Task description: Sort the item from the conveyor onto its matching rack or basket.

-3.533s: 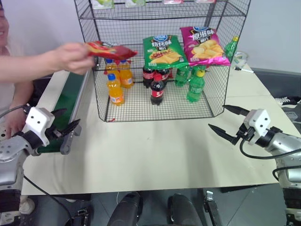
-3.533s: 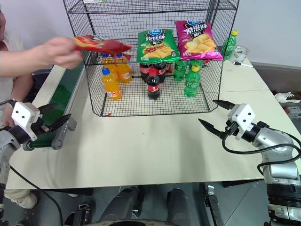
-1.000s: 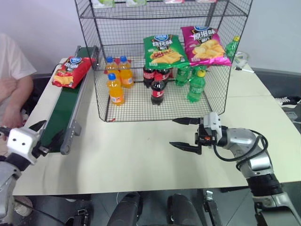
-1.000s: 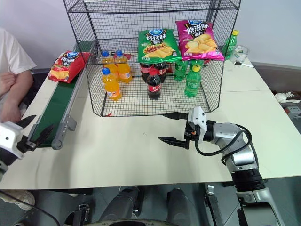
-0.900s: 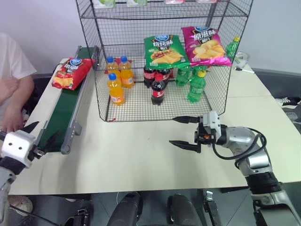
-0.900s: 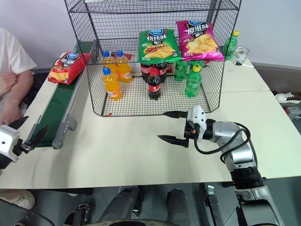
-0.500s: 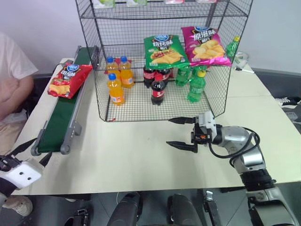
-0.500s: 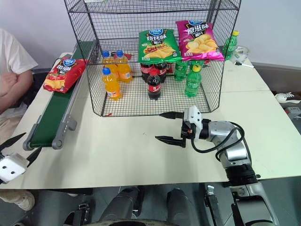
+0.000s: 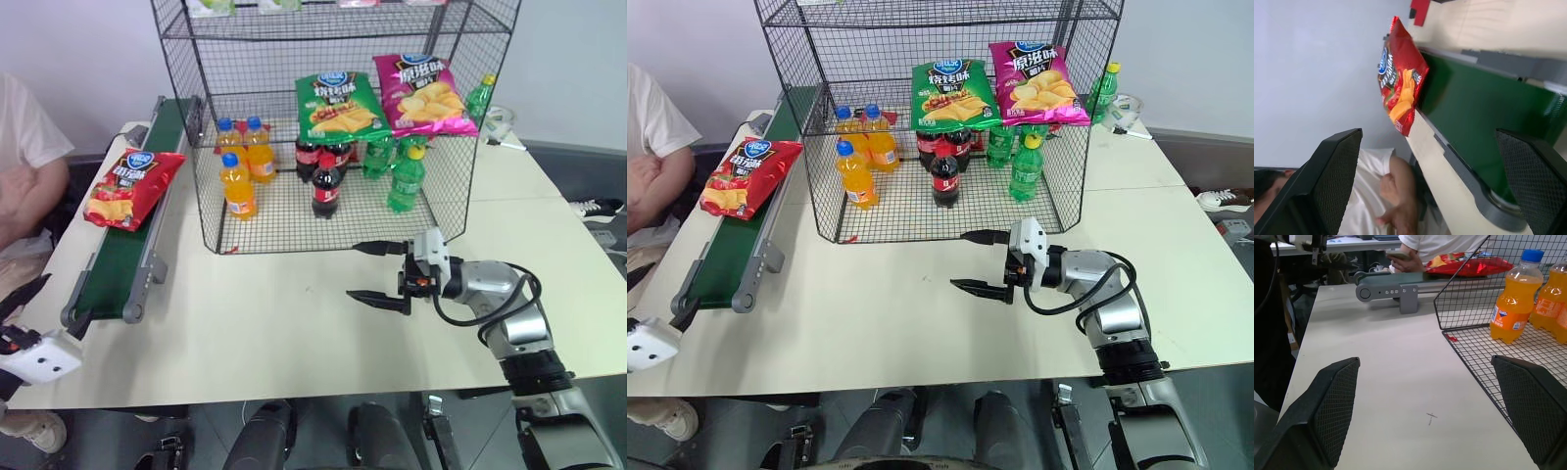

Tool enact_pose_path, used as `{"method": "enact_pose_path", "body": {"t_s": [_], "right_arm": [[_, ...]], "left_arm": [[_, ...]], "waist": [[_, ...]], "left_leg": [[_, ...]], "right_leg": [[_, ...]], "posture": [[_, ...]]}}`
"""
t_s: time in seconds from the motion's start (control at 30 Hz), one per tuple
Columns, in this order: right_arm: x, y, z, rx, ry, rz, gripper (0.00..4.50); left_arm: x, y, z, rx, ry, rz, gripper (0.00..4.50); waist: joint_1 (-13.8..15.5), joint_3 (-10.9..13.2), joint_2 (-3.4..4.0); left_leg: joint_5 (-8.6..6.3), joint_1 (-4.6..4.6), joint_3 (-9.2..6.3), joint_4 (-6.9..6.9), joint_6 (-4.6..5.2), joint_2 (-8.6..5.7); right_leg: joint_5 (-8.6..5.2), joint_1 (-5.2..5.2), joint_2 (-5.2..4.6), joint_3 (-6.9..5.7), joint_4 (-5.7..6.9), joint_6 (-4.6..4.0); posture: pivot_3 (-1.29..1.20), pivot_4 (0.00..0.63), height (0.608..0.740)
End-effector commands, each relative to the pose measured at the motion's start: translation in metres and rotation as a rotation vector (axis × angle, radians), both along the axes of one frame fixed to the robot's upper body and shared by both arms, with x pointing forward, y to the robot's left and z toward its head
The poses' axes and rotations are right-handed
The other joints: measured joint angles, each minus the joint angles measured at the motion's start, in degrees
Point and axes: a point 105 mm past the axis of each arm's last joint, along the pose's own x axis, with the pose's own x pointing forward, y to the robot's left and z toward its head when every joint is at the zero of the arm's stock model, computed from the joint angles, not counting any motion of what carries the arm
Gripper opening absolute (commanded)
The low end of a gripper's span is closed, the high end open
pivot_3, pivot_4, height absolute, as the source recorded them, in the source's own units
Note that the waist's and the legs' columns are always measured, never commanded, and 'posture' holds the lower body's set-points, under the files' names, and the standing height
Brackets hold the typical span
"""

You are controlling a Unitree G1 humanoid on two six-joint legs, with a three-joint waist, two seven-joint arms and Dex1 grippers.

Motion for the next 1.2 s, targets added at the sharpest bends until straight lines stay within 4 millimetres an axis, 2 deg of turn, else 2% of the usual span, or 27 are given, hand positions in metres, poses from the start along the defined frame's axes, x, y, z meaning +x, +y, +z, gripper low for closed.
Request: {"method": "enact_pose_path", "body": {"t_s": [0.03, 0.2, 0.4, 0.8, 1.2], "right_arm": [[-0.001, 0.000, 0.013, 0.013, -0.040, 0.015, 4.50], [-0.007, 0.003, 0.014, 0.006, -0.021, 0.064, 4.50], [-0.004, 0.004, 0.014, 0.002, -0.031, 0.049, 4.50], [-0.004, 0.005, 0.014, 0.009, -0.043, 0.029, 4.50], [-0.003, 0.003, 0.015, 0.013, -0.036, 0.017, 4.50]], "left_arm": [[-0.003, 0.002, -0.001, 0.035, -0.001, -0.014, 4.48], [-0.004, 0.008, -0.001, 0.055, -0.016, 0.006, 4.48], [-0.009, 0.013, -0.005, 0.078, 0.007, -0.003, 4.48], [-0.008, 0.018, -0.013, 0.068, 0.026, 0.000, 4.48], [-0.001, 0.020, -0.011, 0.067, 0.001, 0.004, 4.48]], "waist": [[0.01, 0.00, 0.00], [0.01, 0.00, 0.00], [0.00, 0.00, 0.00], [0.00, 0.00, 0.00], [-0.02, 0.00, 0.00]], "left_leg": [[0.00, 0.00, 0.00, 0.00, 0.00, 0.00], [0.00, 0.00, 0.00, 0.00, 0.00, 0.00], [0.00, 0.00, 0.00, 0.00, 0.00, 0.00], [0.00, 0.01, 0.00, 0.00, 0.00, 0.00], [0.00, 0.02, 0.00, 0.00, 0.01, -0.01]], "right_leg": [[0.00, 0.00, 0.00, 0.00, 0.00, 0.00], [0.00, 0.00, 0.00, -0.02, 0.01, 0.00], [0.01, -0.01, 0.00, -0.02, 0.01, 0.01], [0.02, -0.01, 0.02, -0.03, 0.03, 0.03], [0.03, 0.00, 0.02, -0.03, 0.05, 0.06]], "posture": [[0.00, 0.150, 0.740], [0.00, 0.150, 0.740], [0.00, 0.150, 0.740], [0.00, 0.150, 0.740], [0.00, 0.150, 0.740]]}}
